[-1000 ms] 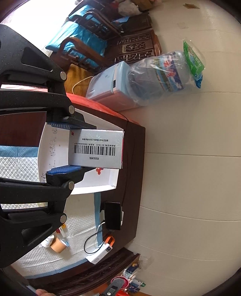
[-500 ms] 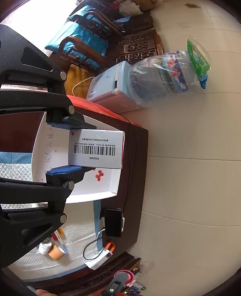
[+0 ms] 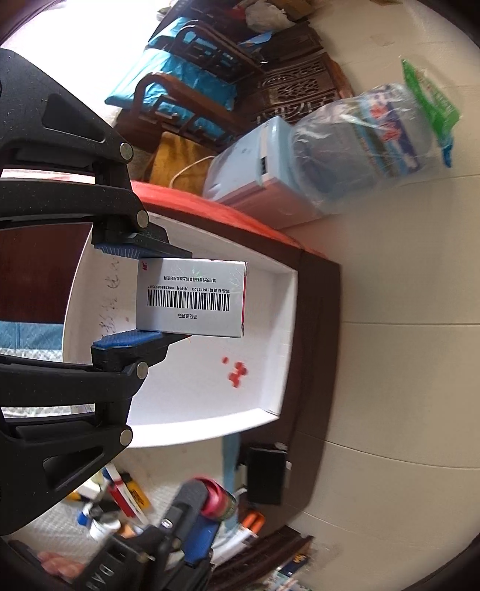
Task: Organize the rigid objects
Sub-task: 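Carry the can and barcode box into the white tray and open both grippers, then grasp the white charger plug with the left gripper while the right gripper grasps the tan tape roll, then carry the plug and tape roll into the white tray and open both grippers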
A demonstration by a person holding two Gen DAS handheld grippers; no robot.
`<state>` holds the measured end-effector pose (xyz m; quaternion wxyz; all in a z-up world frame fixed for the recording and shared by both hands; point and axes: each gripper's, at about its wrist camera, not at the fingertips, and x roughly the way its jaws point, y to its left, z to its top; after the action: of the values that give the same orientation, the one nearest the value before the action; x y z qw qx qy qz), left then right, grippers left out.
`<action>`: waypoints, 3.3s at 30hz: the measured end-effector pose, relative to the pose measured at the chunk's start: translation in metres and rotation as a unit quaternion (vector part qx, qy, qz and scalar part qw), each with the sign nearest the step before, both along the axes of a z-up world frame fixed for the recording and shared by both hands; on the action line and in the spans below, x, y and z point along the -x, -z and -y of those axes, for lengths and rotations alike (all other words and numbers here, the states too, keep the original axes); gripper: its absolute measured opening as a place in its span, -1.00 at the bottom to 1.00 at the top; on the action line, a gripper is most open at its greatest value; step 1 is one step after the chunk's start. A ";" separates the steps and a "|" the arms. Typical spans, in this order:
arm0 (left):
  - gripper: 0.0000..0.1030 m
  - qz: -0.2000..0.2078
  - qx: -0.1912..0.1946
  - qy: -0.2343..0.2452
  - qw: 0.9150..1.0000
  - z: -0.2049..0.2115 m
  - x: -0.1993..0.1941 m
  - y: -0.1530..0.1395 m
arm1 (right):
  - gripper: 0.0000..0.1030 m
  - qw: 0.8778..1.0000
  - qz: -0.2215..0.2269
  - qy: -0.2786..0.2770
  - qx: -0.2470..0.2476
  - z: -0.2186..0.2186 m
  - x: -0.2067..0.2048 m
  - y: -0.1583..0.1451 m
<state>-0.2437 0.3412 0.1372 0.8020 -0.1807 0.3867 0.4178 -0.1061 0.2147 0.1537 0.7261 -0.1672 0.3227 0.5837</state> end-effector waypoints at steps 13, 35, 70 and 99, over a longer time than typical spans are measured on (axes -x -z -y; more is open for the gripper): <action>-0.37 -0.053 0.070 -0.012 0.996 -0.033 -0.024 0.070 | -0.24 0.996 -0.010 -0.007 0.086 -0.042 -0.001 0.066; 1.00 0.026 0.036 -0.065 0.997 -0.035 0.007 0.044 | 1.00 0.998 0.050 0.010 0.027 -0.022 0.016 0.049; 0.03 -0.032 0.150 0.278 0.948 0.162 -0.107 0.097 | 0.13 0.983 -0.045 0.168 0.062 0.188 -0.127 0.086; -0.50 -0.032 0.134 0.254 0.957 0.160 -0.126 0.097 | -0.01 0.989 -0.079 0.109 0.058 0.172 -0.140 0.083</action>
<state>-0.1178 0.1816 0.0405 0.8374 -0.1692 0.4978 0.1496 0.0336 0.0427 0.0707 0.7464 -0.1267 0.4288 0.4929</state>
